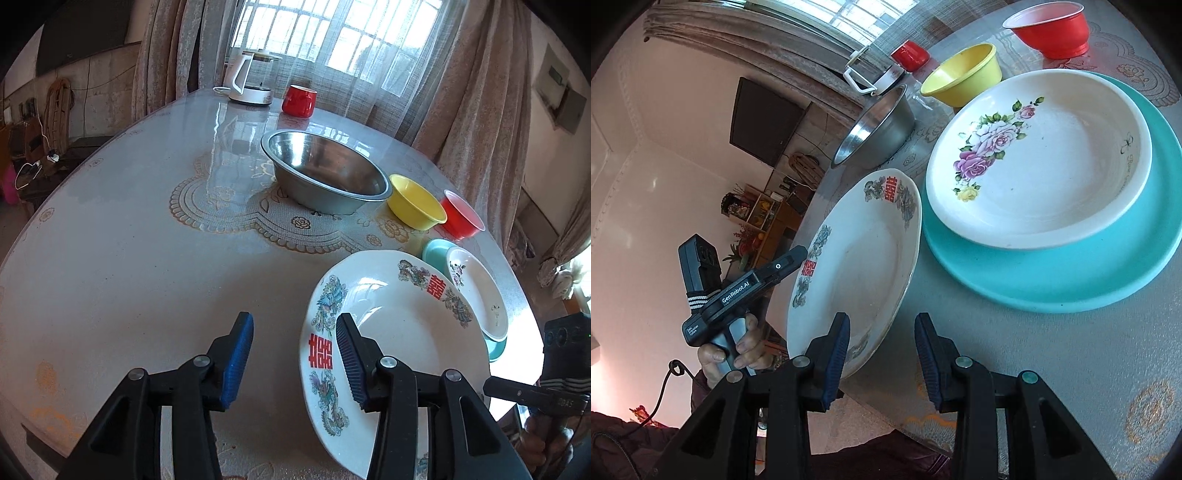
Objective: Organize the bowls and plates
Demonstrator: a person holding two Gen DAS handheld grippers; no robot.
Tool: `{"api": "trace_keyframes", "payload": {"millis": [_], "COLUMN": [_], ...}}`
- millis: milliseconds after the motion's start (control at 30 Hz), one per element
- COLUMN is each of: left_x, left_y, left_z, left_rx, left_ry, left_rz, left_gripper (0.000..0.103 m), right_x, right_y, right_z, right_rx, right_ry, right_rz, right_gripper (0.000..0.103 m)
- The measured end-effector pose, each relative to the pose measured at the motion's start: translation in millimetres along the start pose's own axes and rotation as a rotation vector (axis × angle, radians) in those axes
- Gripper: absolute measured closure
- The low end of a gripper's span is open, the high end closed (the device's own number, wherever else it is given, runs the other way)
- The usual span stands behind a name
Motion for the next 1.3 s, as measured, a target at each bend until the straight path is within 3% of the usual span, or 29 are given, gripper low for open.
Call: {"api": "trace_keyframes", "payload": {"millis": [333, 733, 833, 933, 1033, 1133, 1300], "left_x": [3, 14, 18, 24, 26, 25, 14], "left_y": [6, -7, -10, -25, -29, -23, -19], "left_z": [-5, 18, 21, 23, 23, 19, 10], "left_rx": [0.048, 0.102, 0.107, 0.142, 0.094, 0.119, 0.065], "left_ry": [0.001, 0.039, 0.061, 0.073, 0.057, 0.055, -0.003], "left_rz": [-0.035, 0.016, 0.017, 0.056, 0.121, 0.067, 0.116], "left_gripper": [0.052, 0.064, 0.065, 0.065, 0.065, 0.067, 0.067], "right_x": [-5, -15, -16, -16, -17, -17, -20], "right_y": [-1, 0, -2, 1, 0, 3, 0], "right_z": [17, 35, 39, 39, 39, 39, 41], "right_rx": [0.018, 0.08, 0.122, 0.169, 0.178, 0.202, 0.178], "right_ry": [-0.005, -0.009, -0.013, -0.013, -0.005, -0.005, -0.001], "right_rz": [-0.004, -0.049, -0.067, -0.128, -0.127, -0.16, -0.138], "right_gripper": [0.067, 0.082, 0.088, 0.088, 0.088, 0.087, 0.086]}}
Point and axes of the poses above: each gripper's, at about its wrist camera, not at the fingertips, and z roughly the way its jaws point, y to its left, x to its underside, the point moved 9 cm from there along z, roughly the way its jaws point, and after that the axes turned 9 degrees about -y, right-handed, at the moved point
